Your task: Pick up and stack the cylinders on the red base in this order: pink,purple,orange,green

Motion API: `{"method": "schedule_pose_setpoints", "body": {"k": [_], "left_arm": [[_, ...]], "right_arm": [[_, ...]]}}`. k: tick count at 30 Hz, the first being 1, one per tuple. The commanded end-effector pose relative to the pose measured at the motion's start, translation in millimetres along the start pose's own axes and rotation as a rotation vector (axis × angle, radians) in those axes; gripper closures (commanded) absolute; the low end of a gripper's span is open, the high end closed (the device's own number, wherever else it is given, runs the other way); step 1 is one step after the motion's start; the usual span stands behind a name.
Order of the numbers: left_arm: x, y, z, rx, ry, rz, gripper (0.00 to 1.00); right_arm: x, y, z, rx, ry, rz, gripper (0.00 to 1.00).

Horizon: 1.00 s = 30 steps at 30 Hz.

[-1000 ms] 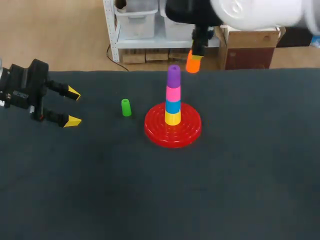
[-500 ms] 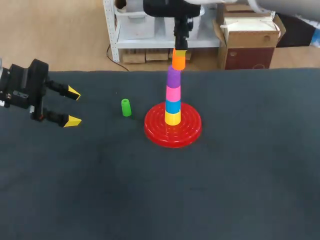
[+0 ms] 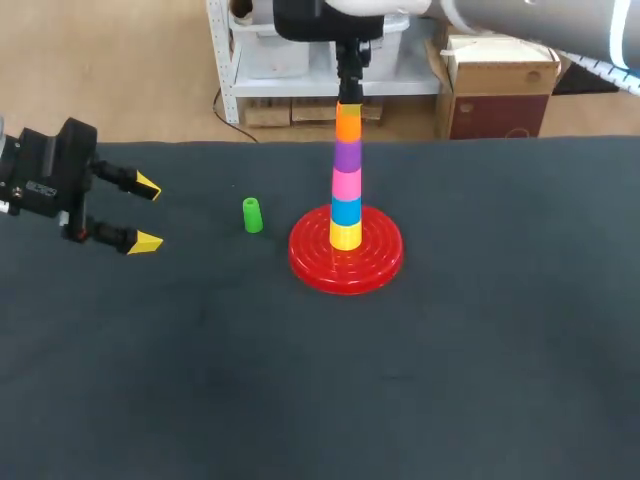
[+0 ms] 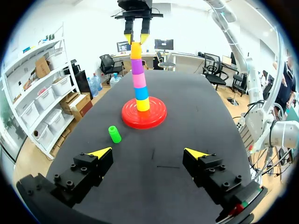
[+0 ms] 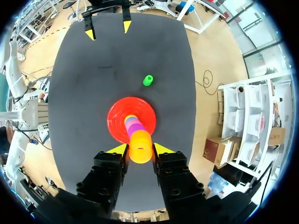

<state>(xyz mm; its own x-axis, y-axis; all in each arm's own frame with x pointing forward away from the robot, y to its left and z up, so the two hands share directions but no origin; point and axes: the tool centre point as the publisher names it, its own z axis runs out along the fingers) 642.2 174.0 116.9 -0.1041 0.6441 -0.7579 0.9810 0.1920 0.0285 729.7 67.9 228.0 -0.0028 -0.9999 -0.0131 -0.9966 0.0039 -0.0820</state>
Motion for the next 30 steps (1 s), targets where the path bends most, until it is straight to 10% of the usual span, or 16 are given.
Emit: {"method": "schedule_pose_setpoints", "body": {"k": [1,30], "left_arm": [[1.1,0.6,0,0.002,-0.003,0.002,0.00],[1.1,0.6,0,0.002,-0.003,0.002,0.00]], "right_arm": [[-3,-7,3,-0.007,0.001,0.004,1.00],[5,7,16,-0.163,0.000,0.030,1.00]]}}
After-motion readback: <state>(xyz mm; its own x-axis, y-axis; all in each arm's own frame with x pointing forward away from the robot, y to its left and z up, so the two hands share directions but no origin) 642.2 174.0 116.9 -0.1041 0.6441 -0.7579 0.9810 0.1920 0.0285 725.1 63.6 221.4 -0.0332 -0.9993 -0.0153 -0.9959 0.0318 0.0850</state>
